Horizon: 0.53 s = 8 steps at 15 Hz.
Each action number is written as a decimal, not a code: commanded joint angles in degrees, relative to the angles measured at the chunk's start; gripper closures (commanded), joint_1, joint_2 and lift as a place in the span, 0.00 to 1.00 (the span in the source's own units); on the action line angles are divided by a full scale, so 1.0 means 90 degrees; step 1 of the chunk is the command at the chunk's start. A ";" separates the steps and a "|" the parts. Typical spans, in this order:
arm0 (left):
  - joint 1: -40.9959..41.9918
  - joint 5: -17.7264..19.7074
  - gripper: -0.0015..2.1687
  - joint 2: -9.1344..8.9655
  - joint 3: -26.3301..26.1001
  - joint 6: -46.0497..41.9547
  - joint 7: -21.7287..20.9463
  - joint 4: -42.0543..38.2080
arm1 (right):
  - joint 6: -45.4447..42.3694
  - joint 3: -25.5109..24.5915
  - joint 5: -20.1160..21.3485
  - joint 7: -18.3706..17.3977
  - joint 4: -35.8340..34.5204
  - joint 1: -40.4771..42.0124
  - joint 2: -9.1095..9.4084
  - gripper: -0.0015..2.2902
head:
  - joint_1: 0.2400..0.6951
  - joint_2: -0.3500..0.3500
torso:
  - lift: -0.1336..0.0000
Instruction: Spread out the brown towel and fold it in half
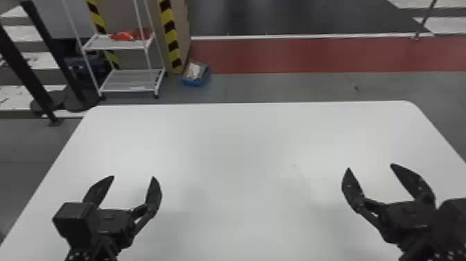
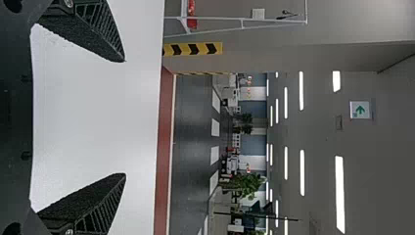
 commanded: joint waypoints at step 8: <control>0.0034 0.0000 0.03 -0.0036 -0.0009 0.0020 -0.0008 -0.0069 | 0.0164 0.0038 0.0000 0.0020 -0.0068 -0.0009 0.0025 0.02 | 1.00 0.59 | 0.08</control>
